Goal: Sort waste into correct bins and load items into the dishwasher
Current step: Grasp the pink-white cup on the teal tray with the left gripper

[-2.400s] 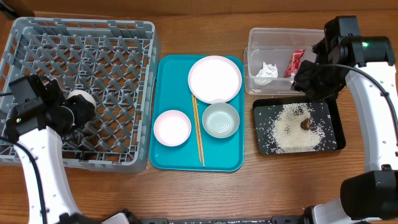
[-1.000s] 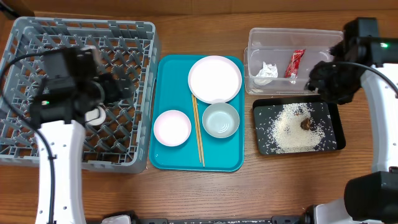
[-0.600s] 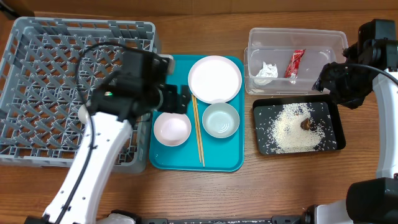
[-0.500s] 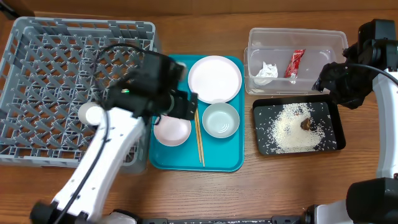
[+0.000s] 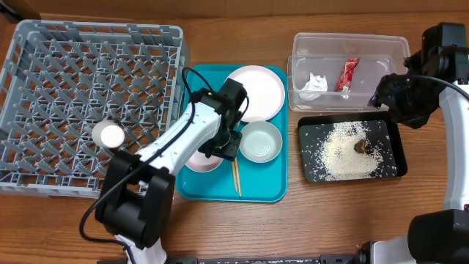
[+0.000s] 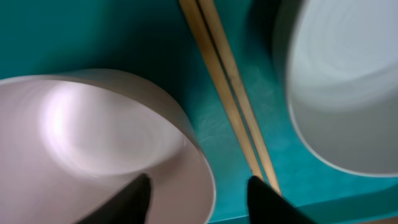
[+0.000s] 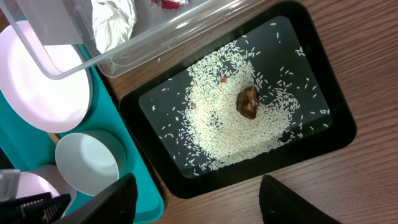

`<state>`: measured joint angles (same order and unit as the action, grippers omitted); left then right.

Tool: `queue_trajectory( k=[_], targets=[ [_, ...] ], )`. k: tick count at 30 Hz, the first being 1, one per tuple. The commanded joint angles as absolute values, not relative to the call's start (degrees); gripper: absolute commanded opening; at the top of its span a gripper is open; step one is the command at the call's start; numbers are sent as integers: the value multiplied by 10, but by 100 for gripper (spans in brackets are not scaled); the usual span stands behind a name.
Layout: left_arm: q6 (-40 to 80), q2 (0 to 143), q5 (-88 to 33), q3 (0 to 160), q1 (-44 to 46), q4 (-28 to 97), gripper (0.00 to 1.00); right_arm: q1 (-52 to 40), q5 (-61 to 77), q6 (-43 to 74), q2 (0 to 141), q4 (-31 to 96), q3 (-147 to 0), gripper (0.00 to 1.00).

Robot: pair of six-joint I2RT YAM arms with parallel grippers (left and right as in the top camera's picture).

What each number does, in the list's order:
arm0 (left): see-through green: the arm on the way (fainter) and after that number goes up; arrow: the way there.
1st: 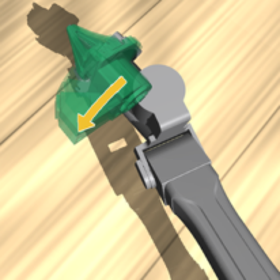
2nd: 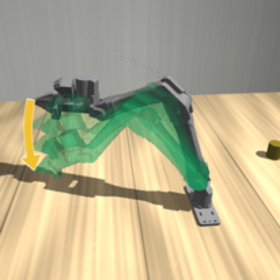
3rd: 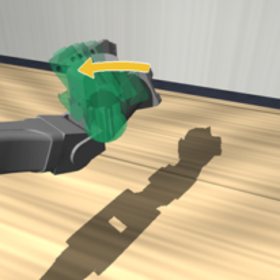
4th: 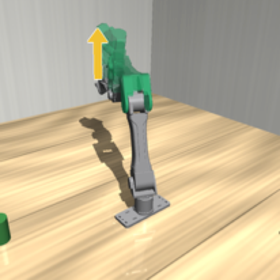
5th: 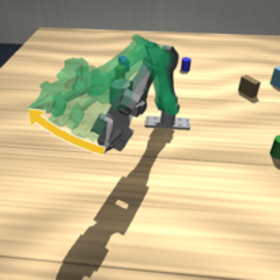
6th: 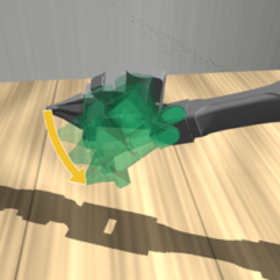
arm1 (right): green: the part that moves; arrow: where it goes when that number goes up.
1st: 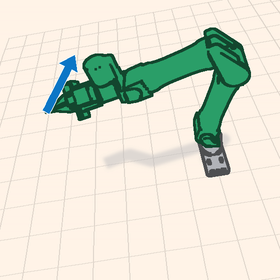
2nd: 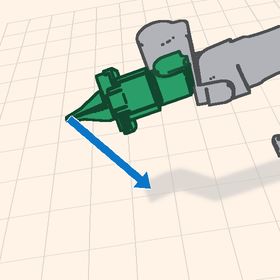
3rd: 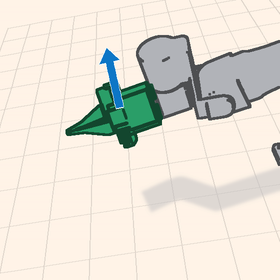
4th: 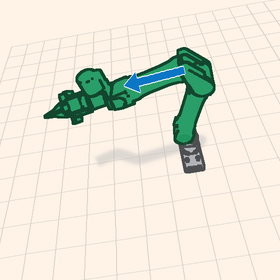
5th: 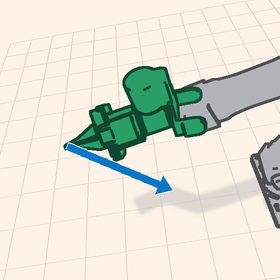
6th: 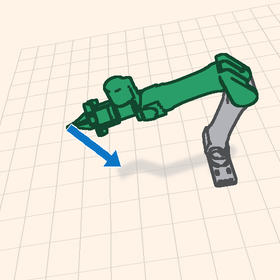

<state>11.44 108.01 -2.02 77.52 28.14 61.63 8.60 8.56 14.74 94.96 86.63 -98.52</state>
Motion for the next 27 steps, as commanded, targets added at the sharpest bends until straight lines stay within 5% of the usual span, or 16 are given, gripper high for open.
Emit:
queue_trajectory(
  k=[1,10,27],
  targets=[
    [118,1096,-15,780,284,616,38,88,84,146,933,867,-1002,65],
    [118,1096,-15,780,284,613,16,88,84,145,933,870,-1002,65],
    [144,1113,-15,776,287,618,16,88,84,145,933,877,-1002,64]
  ],
)
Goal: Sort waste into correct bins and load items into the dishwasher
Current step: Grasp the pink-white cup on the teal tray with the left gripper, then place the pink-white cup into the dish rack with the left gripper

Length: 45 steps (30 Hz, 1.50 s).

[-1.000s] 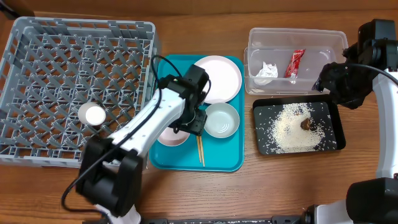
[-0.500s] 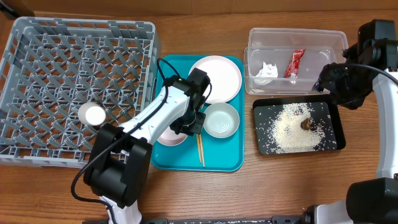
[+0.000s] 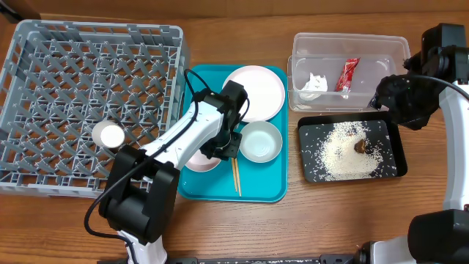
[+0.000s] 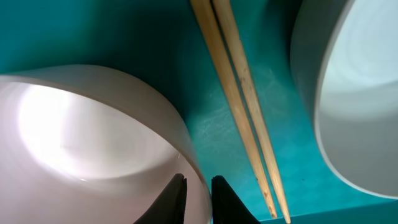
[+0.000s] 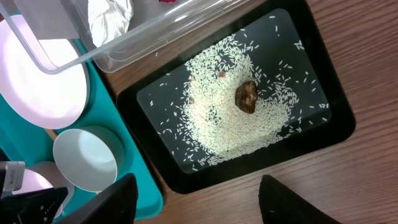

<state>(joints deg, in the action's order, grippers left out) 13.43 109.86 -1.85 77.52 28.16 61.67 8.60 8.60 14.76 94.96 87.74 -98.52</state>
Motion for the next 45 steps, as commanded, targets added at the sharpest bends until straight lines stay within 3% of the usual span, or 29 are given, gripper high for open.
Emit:
queue_trajectory(
  k=[1,4,14,21,27,37,45],
  targets=[
    [144,1114,-15,776,287,619,15,88,84,145,933,877,-1002,64],
    [147,1114,-15,776,287,617,4,88,84,145,933,877,-1002,64],
    [154,1073,-13,840,279,646,4,88,84,145,933,878,-1002,64],
    [120,981,-19,933,206,657,4,88,84,145,933,880,-1002,64],
    [12,943,-153,944,94,634,4,88,84,145,933,881,-1002,64],
    [-116,1000,-490,943,-125,610,4,88,84,145,933,888,-1002,64],
    [-178,1084,-700,943,-207,607,4,88,84,145,933,891,-1002,63]
  ],
)
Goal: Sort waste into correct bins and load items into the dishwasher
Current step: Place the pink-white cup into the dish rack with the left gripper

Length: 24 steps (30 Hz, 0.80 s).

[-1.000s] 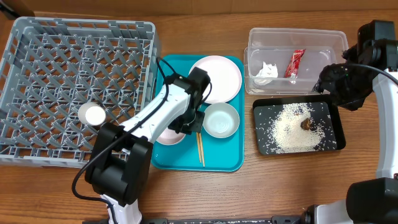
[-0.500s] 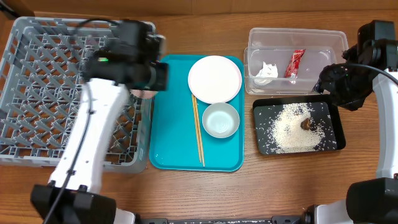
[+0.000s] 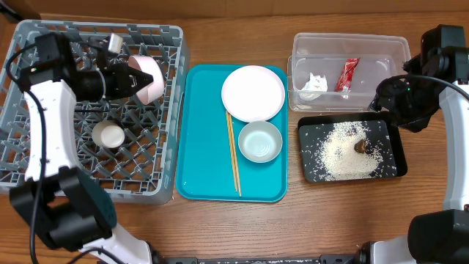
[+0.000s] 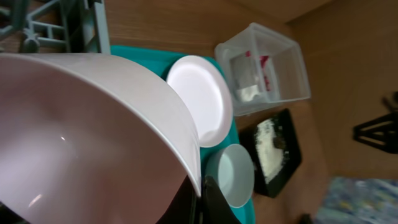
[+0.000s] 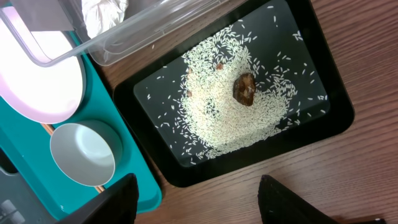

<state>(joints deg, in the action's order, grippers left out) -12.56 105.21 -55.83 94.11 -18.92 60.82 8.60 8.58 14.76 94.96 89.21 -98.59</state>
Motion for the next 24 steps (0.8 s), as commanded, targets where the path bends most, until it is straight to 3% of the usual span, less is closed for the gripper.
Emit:
queue_trajectory(
  k=[1,13,15,16,18,24],
  targets=[
    [-183,1102,-722,943,-217,603,4,88,84,145,933,891,-1002,63],
    [-182,1190,-718,943,-284,625,4,88,84,145,933,895,-1002,63],
    [-182,1190,-683,943,-298,637,18,88,84,145,933,895,-1002,63],
    [-182,1190,-667,943,-303,642,30,88,84,145,933,895,-1002,63],
    [-182,1190,-641,943,-315,657,38,88,84,145,933,895,-1002,63],
    [-182,1177,-634,944,-344,677,91,88,84,145,933,896,-1002,63]
  ],
)
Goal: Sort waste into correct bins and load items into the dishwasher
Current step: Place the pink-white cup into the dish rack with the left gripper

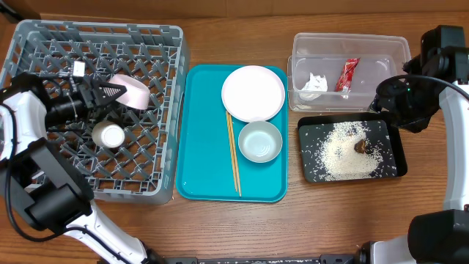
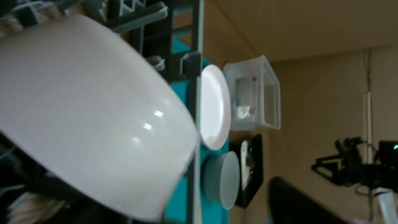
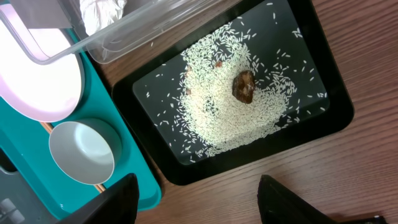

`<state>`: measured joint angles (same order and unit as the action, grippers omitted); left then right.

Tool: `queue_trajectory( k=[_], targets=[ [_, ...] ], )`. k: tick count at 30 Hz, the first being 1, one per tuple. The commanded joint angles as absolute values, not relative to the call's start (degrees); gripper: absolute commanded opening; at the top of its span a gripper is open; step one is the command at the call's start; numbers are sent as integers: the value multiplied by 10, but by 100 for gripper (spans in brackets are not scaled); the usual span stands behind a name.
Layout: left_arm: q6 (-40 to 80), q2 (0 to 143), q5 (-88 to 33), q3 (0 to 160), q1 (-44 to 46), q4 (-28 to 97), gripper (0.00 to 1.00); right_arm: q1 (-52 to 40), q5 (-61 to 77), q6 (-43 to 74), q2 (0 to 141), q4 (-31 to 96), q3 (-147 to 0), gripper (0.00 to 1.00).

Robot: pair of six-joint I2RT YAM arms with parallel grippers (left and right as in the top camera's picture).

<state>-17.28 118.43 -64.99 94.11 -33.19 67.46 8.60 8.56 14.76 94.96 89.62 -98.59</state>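
Observation:
The pink bowl (image 1: pixel 133 89) lies on its side in the grey dish rack (image 1: pixel 44 44), and it fills the left wrist view (image 2: pixel 93 112). Just to its left is my left gripper (image 1: pixel 105 94), open, with one dark finger (image 2: pixel 298 202) well off the rim. A white plate (image 1: pixel 253 93), a pale bowl (image 1: pixel 261 141) and chopsticks (image 1: pixel 233 154) lie on the teal tray (image 1: pixel 205 176). My right gripper (image 3: pixel 202 208) hangs open and empty over the table beside the black tray of rice (image 3: pixel 242 93).
A white cup (image 1: pixel 110 135) stands in the rack near the pink bowl. The clear bin (image 1: pixel 348 44) at the back right holds a crumpled tissue (image 1: pixel 314 83) and a red wrapper (image 1: pixel 346 75). A brown scrap (image 3: pixel 244 86) lies on the rice.
The pink bowl was held over the rack's back part with my left gripper shut on its rim. Now it rests lower in the rack and the gripper is open. The right arm is unmoved.
My left gripper stood open around the pink bowl's rim on the teal tray, then shut on it. Later the bowl was over the rack, off the tray. Now it lies in the rack, let go. My right gripper stayed open by the black tray throughout.

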Motion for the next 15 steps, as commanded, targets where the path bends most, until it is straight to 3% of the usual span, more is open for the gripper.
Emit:
queue_trajectory(
  k=[1,9,15],
  targets=[
    [-182,1170,-634,944,-349,677,100,88,84,145,933,896,-1002,63],
    [-161,1058,-529,948,-352,673,100,88,83,145,933,902,-1002,63],
    [-132,956,-481,948,-289,672,100,88,60,146,933,911,-1002,64]
  ],
)
